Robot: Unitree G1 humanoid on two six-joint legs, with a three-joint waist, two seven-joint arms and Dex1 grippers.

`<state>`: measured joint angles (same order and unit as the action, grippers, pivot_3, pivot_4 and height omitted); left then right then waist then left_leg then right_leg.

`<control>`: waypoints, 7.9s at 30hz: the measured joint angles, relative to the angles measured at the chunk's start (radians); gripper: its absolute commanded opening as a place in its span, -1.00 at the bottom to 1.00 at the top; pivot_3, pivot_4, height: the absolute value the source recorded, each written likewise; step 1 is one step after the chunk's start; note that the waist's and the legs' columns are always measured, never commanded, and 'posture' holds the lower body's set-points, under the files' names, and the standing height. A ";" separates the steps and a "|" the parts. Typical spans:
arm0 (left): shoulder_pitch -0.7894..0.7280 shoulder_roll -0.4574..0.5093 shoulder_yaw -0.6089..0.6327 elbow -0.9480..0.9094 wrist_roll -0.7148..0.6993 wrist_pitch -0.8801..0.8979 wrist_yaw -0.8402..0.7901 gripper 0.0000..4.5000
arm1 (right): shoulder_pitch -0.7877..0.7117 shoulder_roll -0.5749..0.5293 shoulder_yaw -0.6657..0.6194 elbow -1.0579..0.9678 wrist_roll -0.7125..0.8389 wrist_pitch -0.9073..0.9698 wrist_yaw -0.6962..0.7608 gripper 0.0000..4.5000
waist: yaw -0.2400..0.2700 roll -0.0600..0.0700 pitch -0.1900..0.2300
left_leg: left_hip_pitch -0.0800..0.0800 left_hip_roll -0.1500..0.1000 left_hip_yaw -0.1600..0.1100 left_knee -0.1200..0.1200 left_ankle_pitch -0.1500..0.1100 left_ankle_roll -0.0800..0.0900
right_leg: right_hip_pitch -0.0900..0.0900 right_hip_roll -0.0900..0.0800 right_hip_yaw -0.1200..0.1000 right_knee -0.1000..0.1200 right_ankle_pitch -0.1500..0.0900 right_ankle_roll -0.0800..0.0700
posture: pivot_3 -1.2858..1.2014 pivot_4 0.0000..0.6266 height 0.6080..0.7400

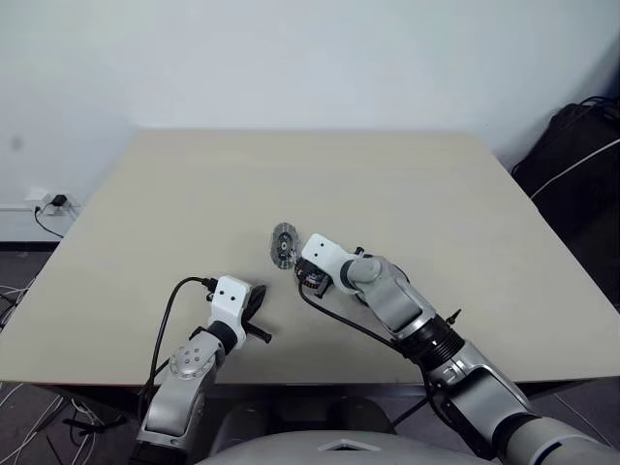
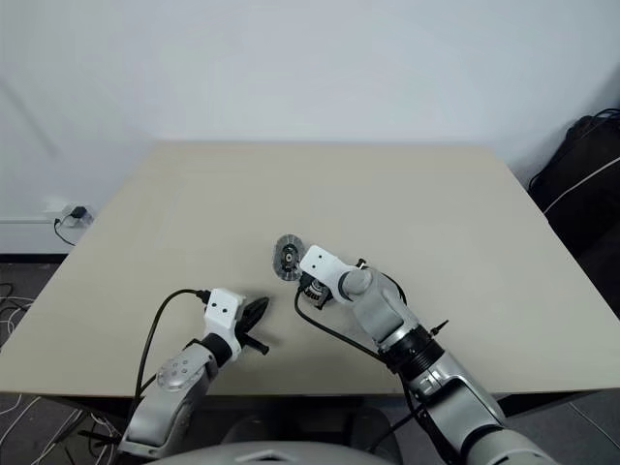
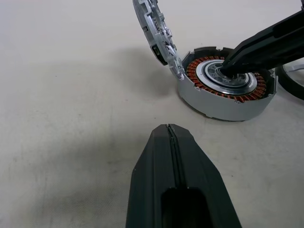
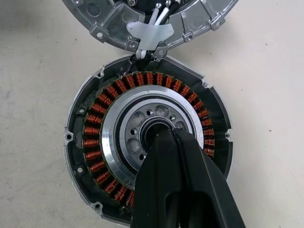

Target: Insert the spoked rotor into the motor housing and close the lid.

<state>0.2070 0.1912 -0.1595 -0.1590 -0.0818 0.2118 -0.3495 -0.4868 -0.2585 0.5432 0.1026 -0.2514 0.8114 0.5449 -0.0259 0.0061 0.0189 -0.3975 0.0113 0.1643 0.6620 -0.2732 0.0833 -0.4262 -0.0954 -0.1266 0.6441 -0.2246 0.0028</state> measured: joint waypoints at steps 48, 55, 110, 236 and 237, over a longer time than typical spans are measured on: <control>0.013 -0.009 -0.006 0.001 0.000 -0.002 0.007 -1.00 | -0.023 -0.026 0.077 0.037 -0.104 -0.139 0.069 -0.82 | -0.004 0.000 0.000 | 0.000 0.000 0.000 0.000 0.000 0.000 | 0.000 0.000 0.000 0.000 0.000 0.000 | 0.03 -1.00 1.00; 0.015 -0.009 -0.006 0.001 0.000 -0.002 0.008 -1.00 | -0.027 -0.018 0.075 0.061 -0.109 -0.160 0.059 -0.82 | -0.010 0.000 0.000 | 0.001 0.000 0.000 0.000 0.001 -0.001 | 0.000 0.000 0.000 0.001 0.001 0.001 | 0.03 -1.00 1.00; 0.015 -0.012 -0.009 0.001 -0.001 -0.002 0.000 -1.00 | -0.060 0.000 0.066 0.129 -0.211 -0.275 0.175 -0.59 | -0.014 -0.002 -0.001 | 0.002 0.002 -0.001 0.000 0.001 -0.001 | 0.001 0.001 -0.002 0.001 0.000 -0.003 | 0.03 -1.00 1.00; 0.016 -0.011 -0.016 0.002 -0.005 0.001 -0.002 -1.00 | -0.009 0.028 -0.085 -0.017 0.112 0.044 0.016 -0.97 | -0.008 0.000 0.001 | -0.001 0.003 -0.002 0.001 0.000 0.000 | -0.001 0.001 -0.006 0.000 0.001 -0.004 | 0.03 -1.00 1.00; 0.016 -0.011 -0.016 0.002 -0.005 0.001 -0.002 -1.00 | -0.009 0.028 -0.082 -0.017 0.112 0.044 0.016 -0.97 | -0.008 0.000 0.001 | -0.001 0.003 -0.002 0.001 0.000 0.000 | -0.001 0.001 -0.006 0.000 0.000 -0.004 | 0.03 -1.00 1.00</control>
<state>0.2226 0.1805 -0.1758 -0.1574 -0.0866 0.2125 -0.3516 -0.4962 -0.2309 0.4613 0.0859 -0.1391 0.8552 0.5605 -0.0336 0.0059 0.0202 -0.3984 0.0144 0.1627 0.6626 -0.2732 0.0835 -0.4269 -0.0946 -0.1331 0.6445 -0.2241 -0.0009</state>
